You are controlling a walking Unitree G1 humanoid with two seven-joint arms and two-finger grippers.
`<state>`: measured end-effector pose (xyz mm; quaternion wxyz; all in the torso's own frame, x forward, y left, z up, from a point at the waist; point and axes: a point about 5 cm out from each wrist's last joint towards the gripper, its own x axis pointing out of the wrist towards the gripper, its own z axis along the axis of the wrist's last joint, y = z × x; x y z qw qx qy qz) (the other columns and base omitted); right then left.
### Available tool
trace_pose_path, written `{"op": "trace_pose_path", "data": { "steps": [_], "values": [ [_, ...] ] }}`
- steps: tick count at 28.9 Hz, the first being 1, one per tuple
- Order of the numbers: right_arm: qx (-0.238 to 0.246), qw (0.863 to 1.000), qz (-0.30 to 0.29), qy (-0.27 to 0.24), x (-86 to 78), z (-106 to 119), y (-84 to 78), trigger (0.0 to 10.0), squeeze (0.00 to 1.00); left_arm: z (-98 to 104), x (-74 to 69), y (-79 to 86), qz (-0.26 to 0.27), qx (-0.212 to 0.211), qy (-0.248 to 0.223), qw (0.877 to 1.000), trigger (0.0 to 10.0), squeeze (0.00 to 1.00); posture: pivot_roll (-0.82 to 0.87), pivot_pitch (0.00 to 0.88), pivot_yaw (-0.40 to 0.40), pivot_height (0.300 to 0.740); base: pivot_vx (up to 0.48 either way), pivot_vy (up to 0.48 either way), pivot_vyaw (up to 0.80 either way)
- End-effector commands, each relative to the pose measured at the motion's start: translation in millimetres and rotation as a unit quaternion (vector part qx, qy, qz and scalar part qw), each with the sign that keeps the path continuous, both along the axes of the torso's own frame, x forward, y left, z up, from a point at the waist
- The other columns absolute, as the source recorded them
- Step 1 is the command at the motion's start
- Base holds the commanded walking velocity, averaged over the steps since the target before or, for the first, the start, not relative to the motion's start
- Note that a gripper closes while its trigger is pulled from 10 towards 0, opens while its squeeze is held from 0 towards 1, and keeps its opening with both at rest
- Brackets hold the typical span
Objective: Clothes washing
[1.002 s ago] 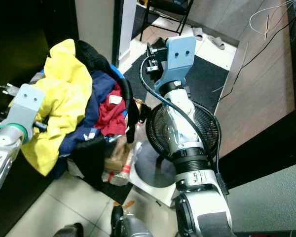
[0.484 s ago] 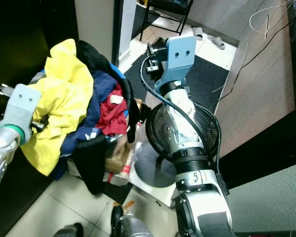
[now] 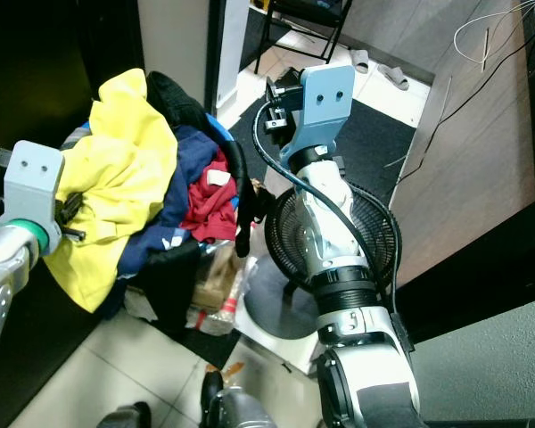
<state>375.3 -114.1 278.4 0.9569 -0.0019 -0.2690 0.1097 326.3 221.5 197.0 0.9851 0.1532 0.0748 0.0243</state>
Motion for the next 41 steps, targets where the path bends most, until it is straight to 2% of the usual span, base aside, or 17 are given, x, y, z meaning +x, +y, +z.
{"op": "trace_pose_path", "data": {
  "steps": [1, 4, 9, 10, 11, 12, 15, 22, 24, 25, 28, 29, 34, 35, 36, 37, 41],
  "values": [
    [0.002, 1.0, -0.003, 0.004, -0.3, -3.0, -3.4, 10.0, 0.0, -8.7, -2.6, -0.7, -0.005, -0.002, 0.014, 1.0, 0.0, 0.0, 0.12, 0.147, -0.109, 0.74, 0.0, 0.0, 0.0],
    [0.002, 1.0, -0.003, 0.003, -0.2, -2.9, -3.3, 10.0, 0.0, -7.8, -2.6, -0.4, -0.005, -0.013, 0.012, 1.0, 0.0, 0.0, 0.12, 0.147, -0.109, 0.74, 0.0, 0.0, 0.0],
    [0.001, 1.0, -0.002, 0.001, 0.1, -1.1, -2.8, 10.0, 0.0, 31.9, -0.8, -13.0, -0.035, -0.139, -0.065, 0.987, 0.0, 0.0, 0.12, 0.141, -0.11, 0.74, 0.0, 0.0, 0.0],
    [0.002, 1.0, -0.001, 0.001, 0.1, -0.5, -2.9, 10.0, 0.0, 43.6, -0.7, -15.4, -0.043, -0.153, -0.087, 0.984, 8.3, 0.0, 0.12, 0.141, -0.11, 0.74, 0.0, 0.0, 0.0],
    [0.002, 1.0, -0.001, 0.0, 0.1, 0.1, -2.9, 10.0, 0.0, 55.1, -1.0, -18.2, -0.053, -0.16, -0.109, 0.98, 10.0, 0.0, 0.12, 0.141, -0.11, 0.74, 0.0, 0.0, 0.0],
    [0.002, 1.0, -0.001, 0.0, 0.1, 0.1, -2.9, 10.0, 0.0, 55.1, -1.0, -18.2, -0.053, -0.16, -0.109, 0.98, 10.0, 0.0, 0.12, 0.141, -0.11, 0.74, 0.0, 0.0, 0.0],
    [0.006, 1.0, -0.002, -0.005, 0.3, 3.5, -3.0, 10.0, 0.0, 114.2, -4.6, -29.1, -0.095, -0.178, -0.218, 0.955, 10.0, 0.0, 0.12, 0.135, -0.11, 0.74, 0.0, 0.0, 0.0],
    [0.012, 1.0, -0.003, -0.011, 0.2, 7.2, -2.5, 10.0, 0.0, 171.9, -9.5, -32.3, -0.115, -0.176, -0.32, 0.924, 10.0, 0.0, 0.12, 0.131, -0.11, 0.74, 0.0, 0.0, 0.0],
    [0.014, 1.0, -0.004, -0.015, -0.2, 9.2, -2.9, 10.0, 0.0, 196.6, -14.7, -32.9, -0.123, -0.163, -0.364, 0.909, 10.0, 0.0, 0.12, 0.129, -0.11, 0.74, 0.0, 0.0, 0.0],
    [0.018, 1.0, -0.009, -0.024, -1.3, 14.1, -5.6, 10.0, 0.0, 227.5, -25.8, -36.2, -0.136, -0.135, -0.421, 0.887, 10.0, 0.0, 0.12, 0.126, -0.108, 0.74, 0.0, 0.0, 0.0],
    [0.018, 1.0, -0.009, -0.024, -1.3, 14.1, -5.6, 10.0, 0.0, 227.5, -25.8, -36.2, -0.136, -0.135, -0.421, 0.887, 10.0, 0.0, 0.12, 0.126, -0.108, 0.74, 0.0, 0.0, 0.0],
    [0.02, 0.999, -0.015, -0.034, -2.8, 18.6, -8.1, 10.0, 0.0, 246.9, -36.0, -41.2, -0.156, -0.12, -0.455, 0.868, 10.0, 0.0, 0.12, 0.123, -0.1, 0.74, 0.0, 0.0, 0.0],
    [0.023, 0.998, -0.023, -0.049, -6.2, 24.2, -11.7, 10.0, 0.0, 237.2, -41.3, -57.7, -0.21, -0.117, -0.432, 0.87, 10.0, 0.0, 0.12, 0.122, -0.096, 0.74, 0.0, 0.0, 0.0],
    [0.022, 0.998, -0.025, -0.052, -7.4, 24.3, -12.4, 10.0, 0.0, 214.4, -36.0, -63.6, -0.214, -0.108, -0.392, 0.888, 10.0, 0.0, 0.12, 0.124, -0.096, 0.74, 0.0, 0.0, 0.0],
    [0.022, 0.998, -0.025, -0.052, -7.4, 24.3, -12.4, 10.0, 0.0, 214.4, -36.0, -63.6, -0.214, -0.108, -0.392, 0.888, 10.0, 0.0, 0.12, 0.124, -0.096, 0.74, 0.0, 0.0, 0.0],
    [0.015, 0.998, -0.03, -0.051, -9.1, 22.1, -13.5, 10.0, 0.0, 164.3, -27.6, -69.2, -0.201, -0.126, -0.305, 0.922, 10.0, 0.0, 0.12, 0.124, -0.101, 0.74, 0.0, 0.0, 0.0],
    [0.013, 0.998, -0.031, -0.05, -9.6, 21.2, -14.1, 10.0, 0.0, 149.3, -26.6, -70.7, -0.195, -0.138, -0.279, 0.93, 10.0, 0.0, 0.12, 0.124, -0.101, 0.74, 0.0, 0.0, 0.0]
  ]
}}
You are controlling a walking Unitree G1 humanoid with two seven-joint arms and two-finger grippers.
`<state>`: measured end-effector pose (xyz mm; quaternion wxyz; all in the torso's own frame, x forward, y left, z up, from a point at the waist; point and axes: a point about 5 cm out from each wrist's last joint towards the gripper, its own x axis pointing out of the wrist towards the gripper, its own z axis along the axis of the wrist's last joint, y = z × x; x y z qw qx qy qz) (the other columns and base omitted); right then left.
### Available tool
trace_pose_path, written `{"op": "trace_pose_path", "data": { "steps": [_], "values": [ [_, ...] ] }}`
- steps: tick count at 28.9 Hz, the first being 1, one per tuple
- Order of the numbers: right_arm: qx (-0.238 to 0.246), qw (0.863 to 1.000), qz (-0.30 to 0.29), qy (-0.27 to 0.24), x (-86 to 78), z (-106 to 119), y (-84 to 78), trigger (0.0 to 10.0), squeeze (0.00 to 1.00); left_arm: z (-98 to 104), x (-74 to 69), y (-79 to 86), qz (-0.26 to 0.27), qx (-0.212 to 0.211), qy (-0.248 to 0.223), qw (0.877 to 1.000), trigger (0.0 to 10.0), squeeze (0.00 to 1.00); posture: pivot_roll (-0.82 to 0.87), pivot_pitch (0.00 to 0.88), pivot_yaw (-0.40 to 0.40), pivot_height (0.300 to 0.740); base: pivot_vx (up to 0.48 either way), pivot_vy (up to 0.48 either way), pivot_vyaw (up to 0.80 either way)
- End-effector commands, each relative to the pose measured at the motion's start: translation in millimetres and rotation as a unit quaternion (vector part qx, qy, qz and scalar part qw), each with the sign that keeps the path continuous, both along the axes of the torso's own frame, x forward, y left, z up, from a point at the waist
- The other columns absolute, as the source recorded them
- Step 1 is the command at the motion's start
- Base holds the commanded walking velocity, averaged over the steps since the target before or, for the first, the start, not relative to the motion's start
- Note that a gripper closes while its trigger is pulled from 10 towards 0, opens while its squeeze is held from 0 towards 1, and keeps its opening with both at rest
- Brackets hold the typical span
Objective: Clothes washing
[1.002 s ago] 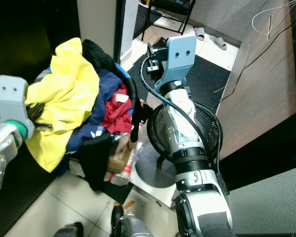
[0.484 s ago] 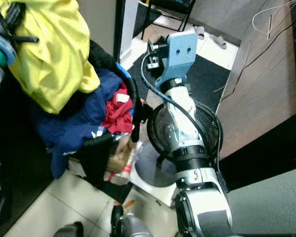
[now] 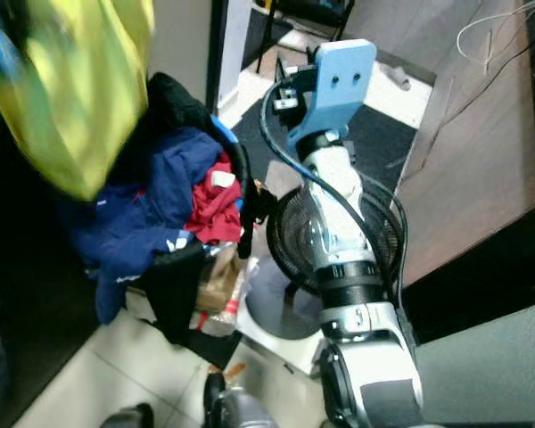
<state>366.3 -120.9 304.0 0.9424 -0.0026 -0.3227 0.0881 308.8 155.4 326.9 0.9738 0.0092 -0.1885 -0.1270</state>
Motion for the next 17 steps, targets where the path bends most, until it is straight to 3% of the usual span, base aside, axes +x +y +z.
{"op": "trace_pose_path", "data": {
  "steps": [1, 12, 17],
  "values": [
    [0.001, 1.0, -0.013, 0.006, -1.1, -5.2, -8.5, 10.0, 0.0, 11.8, -9.1, -6.6, -0.012, -0.004, -0.033, 0.999, 10.0, 0.0, 0.11, 0.123, -0.103, 0.74, 0.0, 0.0, 0.0],
    [-0.011, 0.999, -0.032, 0.018, -5.7, -13.9, -17.0, 10.0, 0.0, 15.5, -1.0, -5.1, 0.01, -0.007, -0.058, 0.998, 10.0, 0.0, 0.08, 0.076, -0.102, 0.74, 0.0, 0.0, 0.0],
    [0.004, 0.999, -0.039, 0.015, -5.1, -11.5, -21.7, 10.0, 0.0, 16.2, -2.7, -4.6, 0.026, 0.032, -0.073, 0.996, 10.0, 0.0, 0.1, 0.053, -0.072, 0.74, 0.0, 0.0, 0.0]
  ]
}}
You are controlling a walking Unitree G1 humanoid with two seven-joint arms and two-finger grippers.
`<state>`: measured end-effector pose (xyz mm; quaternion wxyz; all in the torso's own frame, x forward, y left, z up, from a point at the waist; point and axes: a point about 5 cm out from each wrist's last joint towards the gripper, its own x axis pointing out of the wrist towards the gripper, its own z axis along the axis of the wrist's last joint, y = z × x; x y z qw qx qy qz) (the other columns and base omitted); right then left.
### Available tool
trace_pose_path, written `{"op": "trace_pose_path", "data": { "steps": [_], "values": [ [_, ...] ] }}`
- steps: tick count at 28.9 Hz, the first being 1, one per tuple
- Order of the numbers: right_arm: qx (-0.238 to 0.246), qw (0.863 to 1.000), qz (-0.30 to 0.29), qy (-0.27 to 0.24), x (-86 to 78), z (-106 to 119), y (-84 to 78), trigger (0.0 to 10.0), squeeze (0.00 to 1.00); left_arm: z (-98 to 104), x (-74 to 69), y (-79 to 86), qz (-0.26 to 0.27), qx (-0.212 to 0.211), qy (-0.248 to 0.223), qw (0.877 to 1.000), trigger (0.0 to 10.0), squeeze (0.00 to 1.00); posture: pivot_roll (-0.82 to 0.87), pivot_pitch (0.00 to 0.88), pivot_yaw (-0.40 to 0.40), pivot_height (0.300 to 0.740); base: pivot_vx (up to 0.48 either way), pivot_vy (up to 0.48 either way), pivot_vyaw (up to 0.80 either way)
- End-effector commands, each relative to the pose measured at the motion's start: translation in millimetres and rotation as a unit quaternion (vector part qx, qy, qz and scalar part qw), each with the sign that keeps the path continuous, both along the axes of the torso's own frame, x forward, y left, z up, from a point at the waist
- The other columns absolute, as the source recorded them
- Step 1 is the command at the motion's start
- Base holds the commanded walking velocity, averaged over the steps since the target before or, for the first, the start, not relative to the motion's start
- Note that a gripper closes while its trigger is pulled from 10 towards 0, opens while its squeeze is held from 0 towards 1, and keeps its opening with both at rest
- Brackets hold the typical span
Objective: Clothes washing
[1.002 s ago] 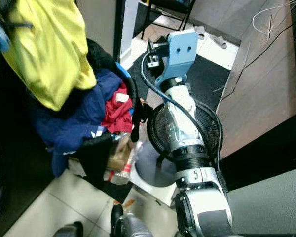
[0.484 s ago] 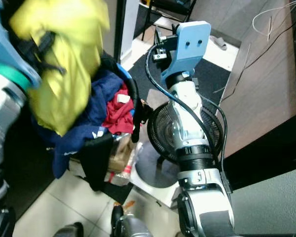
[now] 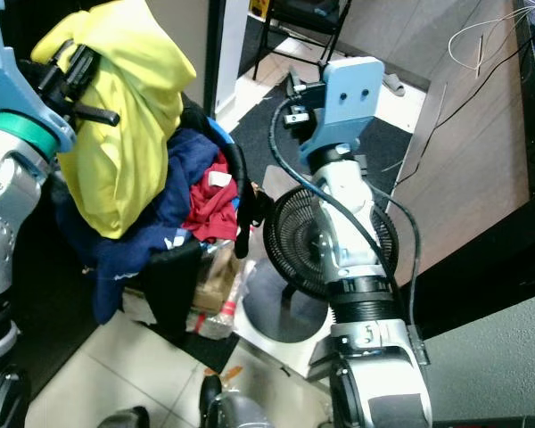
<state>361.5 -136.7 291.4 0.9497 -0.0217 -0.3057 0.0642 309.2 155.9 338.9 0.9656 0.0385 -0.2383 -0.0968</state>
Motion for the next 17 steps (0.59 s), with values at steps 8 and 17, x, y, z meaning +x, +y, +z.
{"op": "trace_pose_path", "data": {
  "steps": [8, 17],
  "values": [
    [0.027, 1.0, 0.004, 0.004, -1.6, -3.6, 6.8, 10.0, 0.0, 4.6, -4.4, 5.6, 0.033, 0.031, -0.026, 0.999, 10.0, 0.0, 0.11, 0.04, -0.093, 0.74, 0.0, 0.0, 0.0],
    [0.059, 0.998, -0.008, 0.001, -2.2, -8.2, 9.6, 10.0, 0.0, 9.9, 4.8, 19.3, 0.051, 0.076, -0.025, 0.995, 10.0, 0.0, 0.14, 0.009, 0.012, 0.74, 0.0, 0.0, 0.0]
  ]
}}
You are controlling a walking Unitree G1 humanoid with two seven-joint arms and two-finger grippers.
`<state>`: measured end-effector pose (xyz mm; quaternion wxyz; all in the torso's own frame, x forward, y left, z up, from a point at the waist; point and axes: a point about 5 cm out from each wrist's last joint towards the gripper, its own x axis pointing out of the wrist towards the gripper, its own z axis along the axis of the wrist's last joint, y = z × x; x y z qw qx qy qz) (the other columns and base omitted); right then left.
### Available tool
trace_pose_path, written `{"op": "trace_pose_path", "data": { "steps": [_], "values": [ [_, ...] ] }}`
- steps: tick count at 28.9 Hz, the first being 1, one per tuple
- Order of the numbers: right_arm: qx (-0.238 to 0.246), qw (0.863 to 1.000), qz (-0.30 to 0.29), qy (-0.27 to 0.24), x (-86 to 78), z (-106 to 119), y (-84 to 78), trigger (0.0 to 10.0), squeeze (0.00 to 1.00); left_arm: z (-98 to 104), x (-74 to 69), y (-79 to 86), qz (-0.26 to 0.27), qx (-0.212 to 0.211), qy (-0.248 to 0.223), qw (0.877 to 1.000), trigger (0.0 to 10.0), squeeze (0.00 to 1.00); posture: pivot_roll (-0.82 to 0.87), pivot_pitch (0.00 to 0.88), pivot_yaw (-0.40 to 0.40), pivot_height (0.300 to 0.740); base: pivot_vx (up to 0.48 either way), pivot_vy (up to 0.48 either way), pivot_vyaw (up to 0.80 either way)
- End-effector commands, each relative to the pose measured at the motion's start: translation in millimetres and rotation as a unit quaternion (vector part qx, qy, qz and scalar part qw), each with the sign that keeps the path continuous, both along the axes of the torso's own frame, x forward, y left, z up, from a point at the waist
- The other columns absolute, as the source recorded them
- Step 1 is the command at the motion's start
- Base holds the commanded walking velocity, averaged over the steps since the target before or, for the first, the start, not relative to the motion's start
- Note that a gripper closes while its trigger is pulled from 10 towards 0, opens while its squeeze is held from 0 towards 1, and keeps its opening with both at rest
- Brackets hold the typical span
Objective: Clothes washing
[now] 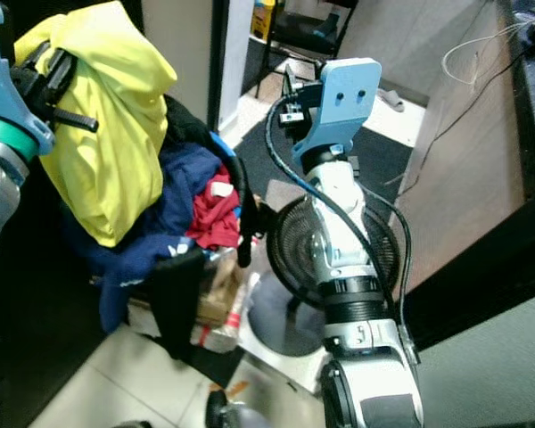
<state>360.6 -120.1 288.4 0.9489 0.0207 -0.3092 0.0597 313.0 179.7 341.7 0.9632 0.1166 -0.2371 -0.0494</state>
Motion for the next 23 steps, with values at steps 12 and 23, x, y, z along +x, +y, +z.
{"op": "trace_pose_path", "data": {
  "steps": [12, 23],
  "values": [
    [0.012, 1.0, -0.025, 0.008, -3.8, -8.0, -16.4, 10.0, 0.0, -6.6, 8.1, -5.5, -0.012, 0.005, 0.002, 1.0, 10.0, 0.0, 0.1, 0.0, 0.032, 0.74, 0.0, 0.0, 0.0],
    [0.015, 0.999, -0.039, 0.001, -8.4, -5.4, -21.7, 10.0, 0.0, -31.2, 20.9, 23.1, 0.042, 0.004, 0.03, 0.999, 10.0, 0.0, 0.03, 0.0, 0.05, 0.74, 0.0, 0.0, 0.0]
  ]
}}
